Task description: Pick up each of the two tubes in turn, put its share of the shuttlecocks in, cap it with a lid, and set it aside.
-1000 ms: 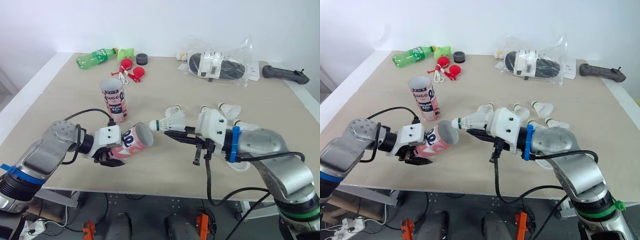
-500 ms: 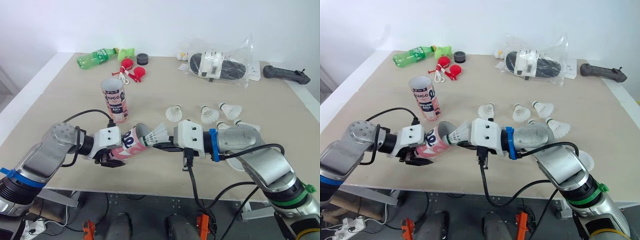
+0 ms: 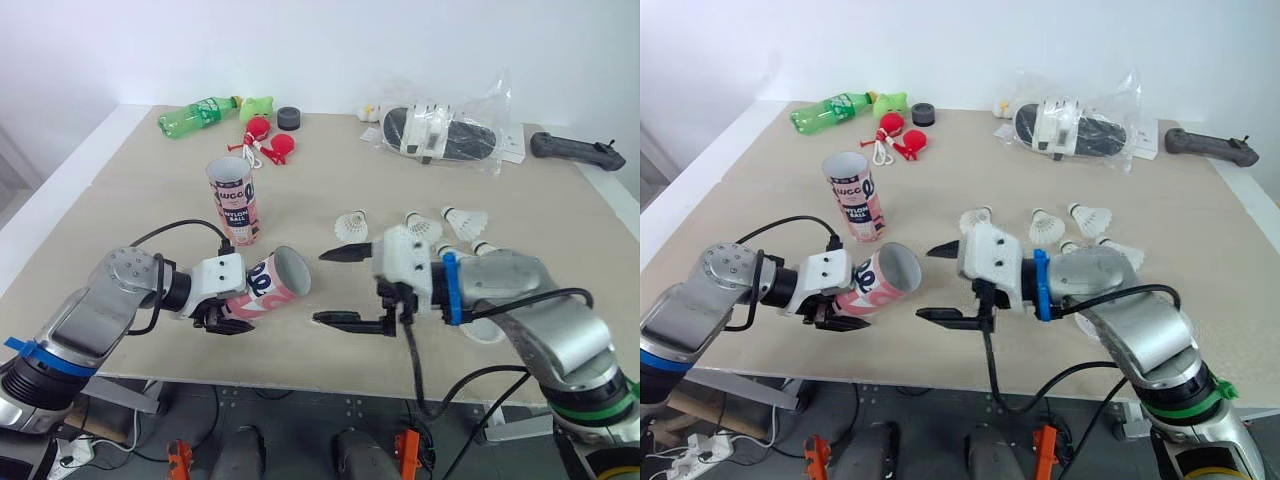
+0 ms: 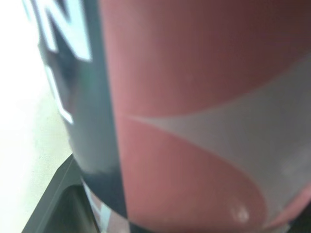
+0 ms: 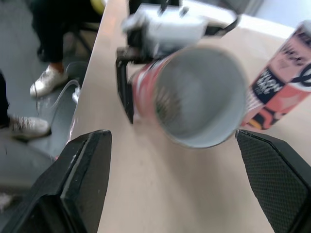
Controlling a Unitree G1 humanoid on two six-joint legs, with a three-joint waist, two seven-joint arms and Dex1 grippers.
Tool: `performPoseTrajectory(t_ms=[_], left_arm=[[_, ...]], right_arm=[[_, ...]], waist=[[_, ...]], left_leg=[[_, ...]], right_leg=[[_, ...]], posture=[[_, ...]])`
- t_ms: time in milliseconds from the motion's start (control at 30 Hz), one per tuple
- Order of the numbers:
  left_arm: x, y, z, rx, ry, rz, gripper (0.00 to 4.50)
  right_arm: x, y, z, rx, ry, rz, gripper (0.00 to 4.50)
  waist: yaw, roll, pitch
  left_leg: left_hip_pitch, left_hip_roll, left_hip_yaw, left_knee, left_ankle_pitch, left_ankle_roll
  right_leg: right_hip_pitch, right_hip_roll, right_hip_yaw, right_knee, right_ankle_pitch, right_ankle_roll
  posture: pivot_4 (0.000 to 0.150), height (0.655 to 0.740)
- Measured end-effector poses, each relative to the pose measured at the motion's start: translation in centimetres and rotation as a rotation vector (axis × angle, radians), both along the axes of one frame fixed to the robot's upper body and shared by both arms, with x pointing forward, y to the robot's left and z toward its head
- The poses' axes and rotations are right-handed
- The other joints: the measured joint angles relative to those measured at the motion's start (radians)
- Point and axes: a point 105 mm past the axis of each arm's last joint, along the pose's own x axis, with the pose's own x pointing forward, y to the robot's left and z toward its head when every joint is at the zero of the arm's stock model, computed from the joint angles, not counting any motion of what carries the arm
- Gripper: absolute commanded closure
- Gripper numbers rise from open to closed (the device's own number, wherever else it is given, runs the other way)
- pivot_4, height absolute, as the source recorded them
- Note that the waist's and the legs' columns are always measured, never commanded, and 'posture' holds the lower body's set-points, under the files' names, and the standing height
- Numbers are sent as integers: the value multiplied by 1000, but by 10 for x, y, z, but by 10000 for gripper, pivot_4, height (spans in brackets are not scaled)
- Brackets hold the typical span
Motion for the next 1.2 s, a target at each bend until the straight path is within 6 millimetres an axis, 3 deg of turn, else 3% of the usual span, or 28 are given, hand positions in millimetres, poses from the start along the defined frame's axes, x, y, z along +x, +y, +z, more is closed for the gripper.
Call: performPoseTrajectory(t_ms=[133, 267, 433, 500, 633, 800, 1000, 1200], left_arm=[[0, 1, -1, -2, -1, 9, 14810], [-1, 2, -1, -5, -6, 14, 14810], [-2, 2, -1, -2, 1, 22, 14810], [-2, 1, 0, -5, 1, 18, 14810], [-2, 0, 0, -5, 3, 23, 14810], [-2, 1, -1, -6, 7, 33, 14810], [-2, 0, -1, -9, 8, 37, 14810], [1, 2, -3, -25, -5, 34, 14810]], right_arm=[[25, -13, 4, 103, 35, -176, 369], [69, -34, -22, 109, 78, -461, 369], [103, -7, -64, 208, 189, -644, 369], [107, 5, -78, 207, 221, -659, 369], [121, 10, -81, 217, 187, -722, 369], [136, 2, -92, 207, 172, -832, 369], [154, -19, -89, 217, 123, -942, 369], [164, -16, -94, 198, 104, -947, 369]], waist=[[-1, 1, 0], [-3, 1, 0], [-5, 4, -2], [-3, 4, -2], [-4, 4, -2], [-4, 4, -2], [-5, 5, -2], [-4, 5, -2]], left_leg=[[1, 0, 0, 0, 0, 0], [1, 0, 2, 0, 0, 1], [0, 0, 0, -2, 0, 1], [-1, 0, -1, -2, 0, 1], [-1, -1, 0, -2, 0, 1], [-1, -1, -1, -2, 0, 1], [0, -1, -1, -2, 0, 1], [0, -1, 0, -2, 1, 2]], right_leg=[[0, 0, -1, 0, 0, -1], [-1, -1, 0, 0, 0, -1], [-1, 1, -1, 0, 2, 2], [-1, 0, -1, 0, 1, 3], [-1, -1, -1, 0, 1, 4], [-1, -1, -2, 0, 1, 4], [-1, -1, -2, 0, 1, 4], [0, -1, -2, 0, 1, 3]], posture=[[1500, 7400], [1500, 7400], [1500, 7400], [1500, 7400], [1500, 7400], [1500, 7400], [1500, 7400], [1500, 7400]])
